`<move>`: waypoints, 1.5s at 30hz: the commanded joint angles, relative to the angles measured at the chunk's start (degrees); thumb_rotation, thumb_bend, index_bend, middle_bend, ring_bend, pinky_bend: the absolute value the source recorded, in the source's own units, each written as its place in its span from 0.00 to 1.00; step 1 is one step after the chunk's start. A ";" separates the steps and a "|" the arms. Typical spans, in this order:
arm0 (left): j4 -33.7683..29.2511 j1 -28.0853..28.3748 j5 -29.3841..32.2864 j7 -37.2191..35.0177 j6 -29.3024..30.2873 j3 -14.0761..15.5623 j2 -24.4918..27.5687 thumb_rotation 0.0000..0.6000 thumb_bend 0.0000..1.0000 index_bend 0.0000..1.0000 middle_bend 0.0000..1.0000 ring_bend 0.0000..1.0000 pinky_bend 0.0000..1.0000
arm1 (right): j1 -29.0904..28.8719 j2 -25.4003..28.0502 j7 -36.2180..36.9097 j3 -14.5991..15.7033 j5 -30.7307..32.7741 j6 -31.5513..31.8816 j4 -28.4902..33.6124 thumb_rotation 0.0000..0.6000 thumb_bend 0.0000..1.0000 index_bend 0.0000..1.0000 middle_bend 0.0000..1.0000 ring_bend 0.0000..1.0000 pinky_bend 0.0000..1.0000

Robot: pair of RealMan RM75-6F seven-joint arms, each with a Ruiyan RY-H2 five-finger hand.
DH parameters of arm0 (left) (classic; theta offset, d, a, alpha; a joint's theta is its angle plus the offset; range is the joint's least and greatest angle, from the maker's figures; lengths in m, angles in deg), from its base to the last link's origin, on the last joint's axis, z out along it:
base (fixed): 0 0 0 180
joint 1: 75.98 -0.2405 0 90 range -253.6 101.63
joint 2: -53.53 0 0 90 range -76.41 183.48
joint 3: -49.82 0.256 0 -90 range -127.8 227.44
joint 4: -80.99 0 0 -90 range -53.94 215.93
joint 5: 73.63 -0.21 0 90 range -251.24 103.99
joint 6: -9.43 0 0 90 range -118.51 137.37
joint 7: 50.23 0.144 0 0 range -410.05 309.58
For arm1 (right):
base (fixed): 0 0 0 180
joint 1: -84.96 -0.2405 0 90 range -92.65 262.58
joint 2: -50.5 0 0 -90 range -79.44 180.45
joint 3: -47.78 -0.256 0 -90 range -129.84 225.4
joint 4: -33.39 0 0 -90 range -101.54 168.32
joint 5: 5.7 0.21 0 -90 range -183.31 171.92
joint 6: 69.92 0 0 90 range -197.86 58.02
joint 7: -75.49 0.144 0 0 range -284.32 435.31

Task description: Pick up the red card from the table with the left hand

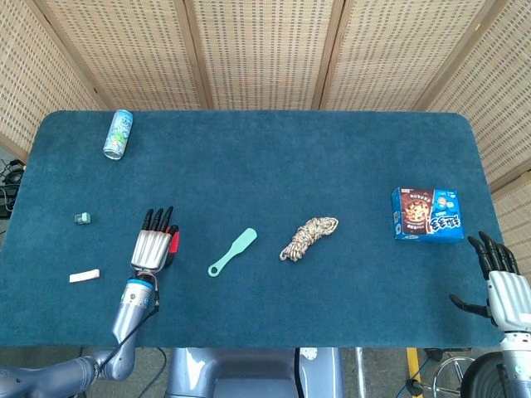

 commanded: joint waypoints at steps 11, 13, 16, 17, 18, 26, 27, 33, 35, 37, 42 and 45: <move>1.67 -0.18 -0.13 -0.18 -0.32 -0.22 -0.78 1.00 0.38 0.36 0.00 0.00 0.00 | 0.04 -0.04 -0.08 0.01 -0.06 0.08 0.05 1.00 0.00 0.00 0.00 0.00 0.00; 1.70 -0.32 -0.15 -0.43 -0.40 -0.20 -0.73 1.00 0.40 0.38 0.00 0.00 0.00 | 0.04 -0.03 -0.18 0.01 -0.10 0.11 0.06 1.00 0.00 0.00 0.00 0.00 0.00; 2.05 -0.50 -0.35 -0.49 -0.21 -0.11 -0.79 1.00 0.40 0.39 0.00 0.00 0.00 | 0.05 -0.07 -0.24 -0.01 -0.09 0.15 0.09 1.00 0.00 0.00 0.00 0.00 0.00; 2.21 -0.56 -0.32 -0.58 -0.26 -0.16 -0.81 1.00 0.40 0.40 0.00 0.00 0.00 | 0.06 -0.06 -0.26 0.00 -0.10 0.16 0.10 1.00 0.00 0.00 0.00 0.00 0.00; 2.22 -0.57 -0.31 -0.70 -0.34 -0.21 -0.78 1.00 0.40 0.40 0.00 0.00 0.00 | 0.06 -0.07 -0.28 0.01 -0.13 0.19 0.11 1.00 0.00 0.00 0.00 0.00 0.00; 2.17 -0.67 -0.62 -1.20 -0.34 -0.47 -0.68 1.00 0.40 0.42 0.00 0.00 0.00 | 0.07 -0.10 -0.36 -0.01 -0.13 0.21 0.12 1.00 0.00 0.00 0.00 0.00 0.00; 2.19 -0.69 -0.68 -1.27 -0.28 -0.51 -0.73 1.00 0.40 0.44 0.00 0.00 0.00 | 0.08 -0.10 -0.35 -0.02 -0.14 0.25 0.12 1.00 0.00 0.00 0.00 0.00 0.00; 2.61 -0.75 -0.87 -1.37 -0.20 -0.57 -1.14 1.00 0.40 0.52 0.00 0.00 0.00 | 0.07 -0.08 -0.21 -0.04 -0.07 0.16 0.07 1.00 0.00 0.00 0.00 0.00 0.00; 3.08 -0.77 -0.98 -1.31 -0.18 -0.53 -1.37 1.00 0.40 0.54 0.00 0.00 0.00 | 0.09 -0.06 -0.10 -0.04 -0.08 0.19 0.04 1.00 0.00 0.00 0.00 0.00 0.00; 3.37 -0.76 -0.88 -1.33 -0.36 -0.59 -1.52 1.00 0.40 0.55 0.00 0.00 0.00 | 0.08 -0.05 -0.04 -0.04 -0.07 0.14 0.04 1.00 0.00 0.00 0.00 0.00 0.00; 4.15 -0.76 -0.70 -1.57 -0.60 -0.88 -1.86 1.00 0.42 0.56 0.00 0.00 0.00 | 0.08 -0.07 -0.10 -0.04 -0.08 0.15 0.05 1.00 0.00 0.00 0.00 0.00 0.00; 4.44 -0.77 -0.64 -1.65 -0.80 -0.94 -1.93 1.00 0.45 0.56 0.00 0.00 0.00 | 0.09 -0.08 -0.14 -0.04 -0.08 0.17 0.04 1.00 0.00 0.00 0.00 0.00 0.00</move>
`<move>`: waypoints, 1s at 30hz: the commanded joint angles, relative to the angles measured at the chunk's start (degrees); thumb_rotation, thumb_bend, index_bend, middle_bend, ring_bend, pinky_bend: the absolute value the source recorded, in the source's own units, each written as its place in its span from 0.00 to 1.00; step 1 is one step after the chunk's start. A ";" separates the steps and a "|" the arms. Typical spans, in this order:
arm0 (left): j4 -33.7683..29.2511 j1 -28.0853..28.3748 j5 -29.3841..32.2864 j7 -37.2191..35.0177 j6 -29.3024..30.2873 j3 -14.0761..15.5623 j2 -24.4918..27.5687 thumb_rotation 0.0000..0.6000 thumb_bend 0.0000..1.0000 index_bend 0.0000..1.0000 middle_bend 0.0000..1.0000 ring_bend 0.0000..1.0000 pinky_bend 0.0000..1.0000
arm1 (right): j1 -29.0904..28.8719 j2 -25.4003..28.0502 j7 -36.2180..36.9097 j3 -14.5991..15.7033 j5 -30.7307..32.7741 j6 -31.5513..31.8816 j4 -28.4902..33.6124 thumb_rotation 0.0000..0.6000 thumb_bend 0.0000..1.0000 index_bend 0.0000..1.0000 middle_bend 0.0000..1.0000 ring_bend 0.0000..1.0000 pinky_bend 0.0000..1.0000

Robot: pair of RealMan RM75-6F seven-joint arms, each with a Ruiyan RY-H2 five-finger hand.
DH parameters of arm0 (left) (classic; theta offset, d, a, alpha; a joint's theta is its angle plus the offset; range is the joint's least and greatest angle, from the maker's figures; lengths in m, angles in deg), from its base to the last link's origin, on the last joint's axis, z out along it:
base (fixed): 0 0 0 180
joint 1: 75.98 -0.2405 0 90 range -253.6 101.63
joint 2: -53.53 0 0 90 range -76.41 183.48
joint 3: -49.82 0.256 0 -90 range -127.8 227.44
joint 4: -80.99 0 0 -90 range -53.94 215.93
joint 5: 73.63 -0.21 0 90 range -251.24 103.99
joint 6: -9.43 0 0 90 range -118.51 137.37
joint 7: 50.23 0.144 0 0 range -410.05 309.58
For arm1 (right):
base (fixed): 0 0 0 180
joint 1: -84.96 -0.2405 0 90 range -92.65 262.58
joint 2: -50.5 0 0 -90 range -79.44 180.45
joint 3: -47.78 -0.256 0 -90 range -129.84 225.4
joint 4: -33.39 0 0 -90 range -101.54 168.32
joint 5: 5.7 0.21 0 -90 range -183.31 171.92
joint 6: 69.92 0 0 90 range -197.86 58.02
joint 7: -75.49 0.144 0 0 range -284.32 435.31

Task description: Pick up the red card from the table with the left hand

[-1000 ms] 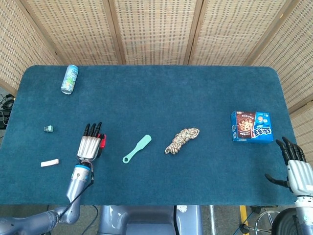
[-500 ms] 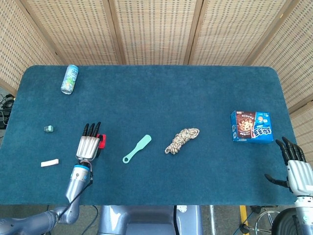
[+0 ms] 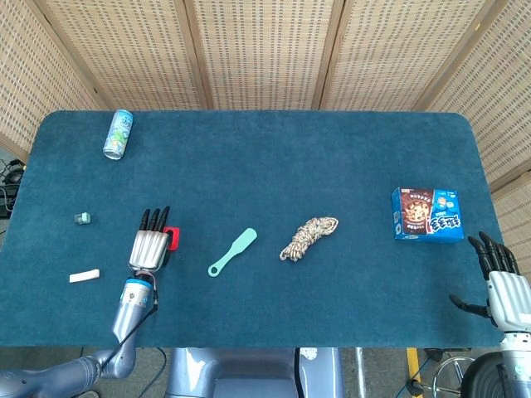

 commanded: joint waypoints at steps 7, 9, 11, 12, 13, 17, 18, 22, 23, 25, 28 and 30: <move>0.29 -0.04 -0.22 -0.40 -0.09 -0.12 -0.05 1.00 0.47 0.56 0.00 0.00 0.00 | 0.01 0.00 -0.06 0.01 -0.02 0.00 0.02 1.00 0.00 0.00 0.00 0.00 0.00; 0.23 -0.03 -0.26 -0.44 -0.16 -0.14 -0.05 1.00 0.47 0.56 0.00 0.00 0.00 | 0.01 0.02 -0.05 0.00 -0.02 0.03 0.03 1.00 0.00 0.00 0.00 0.00 0.00; 0.26 0.00 -0.35 -0.34 -0.17 -0.12 -0.11 1.00 0.48 0.56 0.00 0.00 0.00 | 0.03 0.03 0.01 -0.01 0.03 0.03 0.01 1.00 0.00 0.00 0.00 0.00 0.00; 0.25 -0.01 -0.35 -0.36 -0.19 -0.14 -0.11 1.00 0.49 0.56 0.00 0.00 0.00 | 0.03 0.05 0.03 -0.04 0.04 0.04 0.01 1.00 0.00 0.00 0.00 0.00 0.00; 0.26 0.00 -0.36 -0.38 -0.20 -0.17 -0.12 1.00 0.50 0.56 0.00 0.00 0.00 | 0.04 0.05 0.04 -0.04 0.03 0.06 0.01 1.00 0.00 0.00 0.00 0.00 0.00; 0.28 0.03 -0.42 -0.43 -0.23 -0.28 -0.10 1.00 0.51 0.56 0.00 0.00 0.00 | 0.05 0.05 0.13 -0.02 0.02 0.03 -0.06 1.00 0.00 0.00 0.00 0.00 0.00; 0.30 0.03 -0.43 -0.43 -0.22 -0.29 -0.10 1.00 0.51 0.56 0.00 0.00 0.00 | 0.05 0.06 0.14 -0.01 0.02 0.02 -0.07 1.00 0.00 0.00 0.00 0.00 0.00; 0.45 0.07 -0.25 -0.56 -0.53 -0.45 -0.10 1.00 0.52 0.56 0.00 0.00 0.00 | 0.06 0.08 0.18 -0.03 -0.03 0.09 -0.06 1.00 0.00 0.00 0.00 0.00 0.00; 0.47 0.07 -0.25 -0.58 -0.56 -0.46 -0.10 1.00 0.52 0.56 0.00 0.00 0.00 | 0.07 0.08 0.19 -0.03 -0.01 0.08 -0.07 1.00 0.00 0.00 0.00 0.00 0.00; 0.59 0.08 -0.30 -0.61 -0.58 -0.45 -0.15 1.00 0.52 0.56 0.00 0.00 0.00 | 0.07 0.08 0.18 0.00 0.01 0.02 -0.09 1.00 0.00 0.00 0.00 0.00 0.00; 0.71 0.10 -0.32 -0.82 -0.65 -0.52 -0.22 1.00 0.52 0.56 0.00 0.00 0.00 | 0.05 0.05 0.11 -0.02 0.01 0.02 -0.10 1.00 0.00 0.00 0.00 0.00 0.00; 0.83 0.13 -0.31 -0.85 -0.71 -0.55 -0.27 1.00 0.52 0.56 0.00 0.00 0.00 | 0.05 0.04 0.10 -0.02 0.03 0.00 -0.09 1.00 0.00 0.00 0.00 0.00 0.00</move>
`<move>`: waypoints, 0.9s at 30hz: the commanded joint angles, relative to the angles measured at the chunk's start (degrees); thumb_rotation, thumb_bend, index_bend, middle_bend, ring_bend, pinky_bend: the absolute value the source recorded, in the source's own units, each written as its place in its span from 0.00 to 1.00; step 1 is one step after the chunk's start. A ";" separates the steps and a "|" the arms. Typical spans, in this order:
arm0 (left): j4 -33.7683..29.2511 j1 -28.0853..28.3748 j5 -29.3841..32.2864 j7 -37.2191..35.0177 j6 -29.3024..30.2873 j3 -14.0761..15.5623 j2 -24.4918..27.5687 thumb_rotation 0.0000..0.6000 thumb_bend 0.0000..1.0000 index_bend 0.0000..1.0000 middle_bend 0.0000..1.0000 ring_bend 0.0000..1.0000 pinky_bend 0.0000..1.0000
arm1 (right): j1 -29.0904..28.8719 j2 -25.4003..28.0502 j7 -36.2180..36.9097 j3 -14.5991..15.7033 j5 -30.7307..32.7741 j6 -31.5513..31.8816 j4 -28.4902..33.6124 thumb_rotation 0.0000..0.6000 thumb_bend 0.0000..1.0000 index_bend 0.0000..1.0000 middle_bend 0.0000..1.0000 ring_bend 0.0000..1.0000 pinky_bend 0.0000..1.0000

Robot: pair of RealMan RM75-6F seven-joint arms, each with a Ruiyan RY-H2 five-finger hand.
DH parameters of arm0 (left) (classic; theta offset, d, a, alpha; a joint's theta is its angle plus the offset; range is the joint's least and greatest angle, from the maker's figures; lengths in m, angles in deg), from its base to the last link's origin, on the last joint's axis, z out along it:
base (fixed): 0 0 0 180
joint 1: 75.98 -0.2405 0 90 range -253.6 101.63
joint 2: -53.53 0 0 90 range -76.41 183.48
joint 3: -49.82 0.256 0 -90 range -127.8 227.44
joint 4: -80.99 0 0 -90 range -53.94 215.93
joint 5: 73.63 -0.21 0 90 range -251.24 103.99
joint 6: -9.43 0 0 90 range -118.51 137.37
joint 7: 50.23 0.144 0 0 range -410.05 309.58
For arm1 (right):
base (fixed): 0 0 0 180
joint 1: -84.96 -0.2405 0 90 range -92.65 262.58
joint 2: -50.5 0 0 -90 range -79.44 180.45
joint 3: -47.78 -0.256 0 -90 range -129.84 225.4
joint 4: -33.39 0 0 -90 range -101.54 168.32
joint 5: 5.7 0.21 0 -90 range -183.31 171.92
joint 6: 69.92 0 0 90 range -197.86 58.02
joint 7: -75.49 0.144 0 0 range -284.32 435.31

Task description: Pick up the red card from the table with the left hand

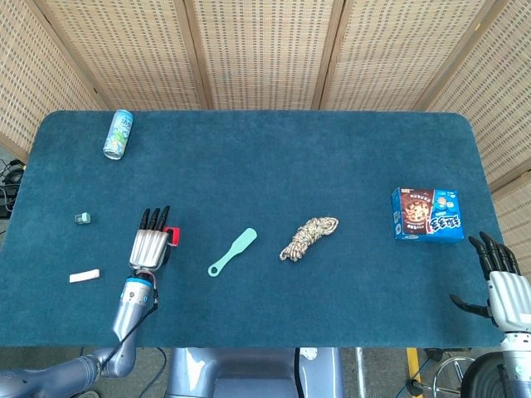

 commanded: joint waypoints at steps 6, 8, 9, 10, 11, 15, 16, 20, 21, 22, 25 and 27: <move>0.84 0.48 0.03 -0.37 -0.46 -0.48 -0.28 1.00 0.56 0.56 0.00 0.00 0.00 | 0.00 -0.06 0.03 0.02 0.07 -0.11 -0.21 1.00 0.00 0.00 0.00 0.00 0.00; 1.32 0.84 0.20 -0.36 -0.79 -0.84 -0.44 1.00 0.56 0.56 0.00 0.00 0.00 | -0.05 -0.11 0.03 0.00 0.22 -0.29 -0.34 1.00 0.00 0.00 0.00 0.00 0.00; 1.48 0.94 0.27 -0.39 -0.90 -0.95 -0.51 1.00 0.56 0.56 0.00 0.00 0.00 | -0.07 -0.13 0.01 -0.01 0.27 -0.34 -0.37 1.00 0.00 0.00 0.00 0.00 0.00; 1.63 1.03 0.34 -0.45 -1.00 -1.07 -0.57 1.00 0.56 0.56 0.00 0.00 0.00 | -0.07 -0.15 0.01 -0.03 0.32 -0.37 -0.41 1.00 0.00 0.00 0.00 0.00 0.00; 1.76 1.11 0.42 -0.54 -1.11 -1.17 -0.64 1.00 0.56 0.56 0.00 0.00 0.00 | -0.08 -0.18 -0.01 -0.05 0.38 -0.39 -0.46 1.00 0.00 0.00 0.00 0.00 0.00; 3.31 2.03 0.88 -0.93 -2.12 -2.01 -1.07 1.00 0.56 0.56 0.00 0.00 0.00 | -0.19 -0.42 -0.28 -0.15 0.77 -0.73 -0.77 1.00 0.00 0.00 0.00 0.00 0.00; 3.71 2.23 0.96 -1.12 -2.30 -2.21 -1.20 1.00 0.56 0.56 0.00 0.00 0.00 | -0.22 -0.49 -0.38 -0.16 0.85 -0.81 -0.83 1.00 0.00 0.00 0.00 0.00 0.00; 5.17 3.02 1.14 -1.73 -2.83 -2.90 -1.55 1.00 0.56 0.56 0.00 0.00 0.00 | -0.33 -0.75 -0.79 -0.16 1.04 -1.11 -1.03 1.00 0.00 0.00 0.00 0.00 0.00; 5.46 3.17 1.15 -1.81 -2.94 -2.99 -1.62 1.00 0.56 0.57 0.00 0.00 0.00 | -0.35 -0.80 -0.85 -0.16 1.05 -1.15 -1.07 1.00 0.00 0.00 0.00 0.00 0.00; 5.74 3.33 1.17 -1.87 -3.05 -3.09 -1.69 1.00 0.56 0.57 0.00 0.00 0.00 | -0.37 -0.84 -0.93 -0.16 1.08 -1.18 -1.11 1.00 0.00 0.00 0.00 0.00 0.00; 6.56 3.82 1.21 -2.14 -3.31 -3.43 -1.90 1.00 0.56 0.57 0.00 0.00 0.00 | -0.42 -0.96 -1.04 -0.22 1.28 -1.35 -1.27 1.00 0.00 0.00 0.00 0.00 0.00; 7.22 4.25 1.11 -2.27 -3.46 -3.65 -1.97 1.00 0.56 0.57 0.00 0.00 0.00 | -0.48 -1.05 -1.07 -0.24 1.46 -1.56 -1.40 1.00 0.00 0.00 0.00 0.00 0.00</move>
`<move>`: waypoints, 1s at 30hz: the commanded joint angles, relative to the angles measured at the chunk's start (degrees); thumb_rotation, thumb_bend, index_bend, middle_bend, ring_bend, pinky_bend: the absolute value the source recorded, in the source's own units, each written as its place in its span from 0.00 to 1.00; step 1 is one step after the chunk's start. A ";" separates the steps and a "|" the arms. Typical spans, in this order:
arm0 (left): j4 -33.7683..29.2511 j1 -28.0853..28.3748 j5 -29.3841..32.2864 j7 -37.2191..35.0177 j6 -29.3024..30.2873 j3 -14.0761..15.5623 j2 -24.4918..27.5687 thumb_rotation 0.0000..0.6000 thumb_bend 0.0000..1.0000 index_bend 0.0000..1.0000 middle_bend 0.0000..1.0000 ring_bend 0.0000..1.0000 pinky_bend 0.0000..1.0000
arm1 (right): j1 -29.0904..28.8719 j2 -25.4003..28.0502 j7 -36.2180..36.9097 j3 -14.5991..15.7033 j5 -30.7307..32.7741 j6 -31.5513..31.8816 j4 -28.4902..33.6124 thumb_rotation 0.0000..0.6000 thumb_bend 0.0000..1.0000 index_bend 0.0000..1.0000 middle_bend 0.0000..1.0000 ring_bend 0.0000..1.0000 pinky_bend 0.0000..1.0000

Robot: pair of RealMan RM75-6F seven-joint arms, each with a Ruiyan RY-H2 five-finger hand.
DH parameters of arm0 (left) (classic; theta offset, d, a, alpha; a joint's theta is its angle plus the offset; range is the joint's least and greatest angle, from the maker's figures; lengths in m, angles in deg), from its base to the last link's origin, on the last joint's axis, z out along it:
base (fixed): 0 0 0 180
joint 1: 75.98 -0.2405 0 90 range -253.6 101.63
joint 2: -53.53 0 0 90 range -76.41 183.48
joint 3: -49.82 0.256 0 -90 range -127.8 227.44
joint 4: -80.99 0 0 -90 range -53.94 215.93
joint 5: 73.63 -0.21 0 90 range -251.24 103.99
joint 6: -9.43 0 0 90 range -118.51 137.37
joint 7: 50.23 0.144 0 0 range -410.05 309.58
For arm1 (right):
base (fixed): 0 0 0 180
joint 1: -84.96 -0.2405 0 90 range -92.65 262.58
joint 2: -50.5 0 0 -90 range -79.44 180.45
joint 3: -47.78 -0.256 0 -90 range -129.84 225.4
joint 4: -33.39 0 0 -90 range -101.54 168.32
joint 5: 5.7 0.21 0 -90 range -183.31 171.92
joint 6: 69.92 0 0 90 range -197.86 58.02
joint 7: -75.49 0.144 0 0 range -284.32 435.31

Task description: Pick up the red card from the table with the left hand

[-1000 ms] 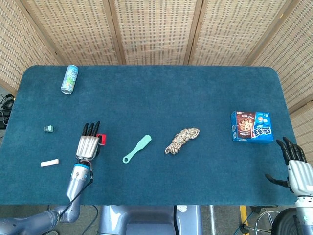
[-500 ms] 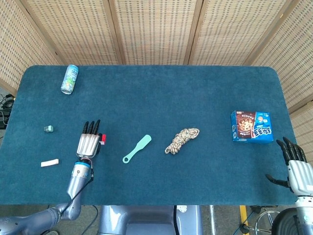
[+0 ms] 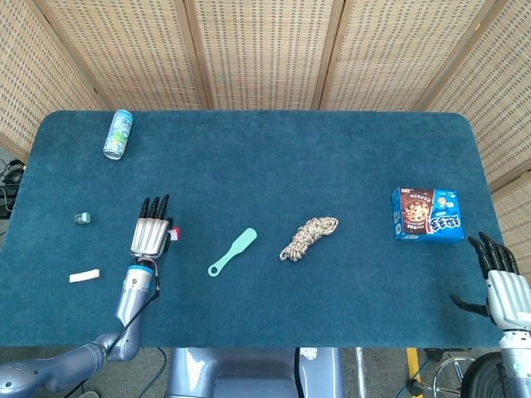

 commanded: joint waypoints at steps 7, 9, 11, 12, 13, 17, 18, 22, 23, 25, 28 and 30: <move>2.48 2.64 -0.08 -0.41 -0.65 -2.07 0.23 1.00 0.56 0.57 0.00 0.00 0.00 | -0.33 -0.47 -0.41 -0.07 0.52 -0.83 -0.62 1.00 0.00 0.00 0.00 0.00 0.00; 2.66 3.27 0.08 -0.66 -0.85 -2.67 0.38 1.00 0.56 0.57 0.00 0.00 0.00 | -0.36 -0.57 -0.46 -0.09 0.60 -0.91 -0.72 1.00 0.00 0.00 0.00 0.00 0.00; 2.73 3.79 0.35 -0.72 -1.03 -3.21 0.49 1.00 0.56 0.57 0.00 0.00 0.00 | -0.39 -0.60 -0.50 -0.07 0.65 -1.03 -0.77 1.00 0.00 0.00 0.00 0.00 0.00; 2.55 4.16 0.56 -0.68 -1.03 -3.66 0.60 1.00 0.56 0.57 0.00 0.00 0.00 | -0.41 -0.62 -0.55 -0.06 0.66 -1.09 -0.79 1.00 0.00 0.00 0.00 0.00 0.00; 2.26 4.44 0.65 -0.71 -0.92 -4.00 0.70 1.00 0.56 0.57 0.00 0.00 0.00 | -0.40 -0.64 -0.55 -0.07 0.68 -1.06 -0.81 1.00 0.00 0.00 0.00 0.00 0.00; 0.54 5.40 0.05 -1.15 0.48 -4.99 1.32 1.00 0.55 0.57 0.00 0.00 0.00 | -0.36 -0.60 -0.41 -0.15 0.69 -0.93 -0.82 1.00 0.00 0.00 0.00 0.00 0.00; 0.16 5.52 -0.05 -1.18 0.74 -5.12 1.45 1.00 0.55 0.57 0.00 0.00 0.00 | -0.34 -0.58 -0.36 -0.16 0.70 -0.91 -0.81 1.00 0.00 0.00 0.00 0.00 0.00; -4.91 5.51 -0.48 -2.92 3.54 -6.57 2.45 1.00 0.54 0.57 0.00 0.00 0.00 | -0.22 -0.41 0.07 -0.24 0.65 -0.64 -0.77 1.00 0.00 0.00 0.00 0.00 0.00; -6.23 5.31 -0.48 -3.53 4.21 -6.84 2.62 1.00 0.54 0.57 0.00 0.00 0.00 | -0.20 -0.39 0.09 -0.26 0.60 -0.53 -0.78 1.00 0.00 0.00 0.00 0.00 0.00; -10.24 4.49 0.05 -5.90 5.69 -7.68 2.87 1.00 0.53 0.57 0.00 0.00 0.00 | -0.10 -0.28 0.38 -0.30 0.46 -0.25 -0.68 1.00 0.00 0.00 0.00 0.00 0.00; -15.73 3.21 1.71 -8.10 5.61 -8.07 3.74 1.00 0.52 0.57 0.00 0.00 0.00 | -0.01 -0.14 0.58 -0.29 0.29 -0.02 -0.58 1.00 0.00 0.00 0.00 0.00 0.00; -20.95 1.85 3.23 -10.04 5.70 -8.29 4.61 1.00 0.52 0.57 0.00 0.00 0.00 | 0.05 -0.05 0.64 -0.29 0.07 0.25 -0.47 1.00 0.00 0.00 0.00 0.00 0.00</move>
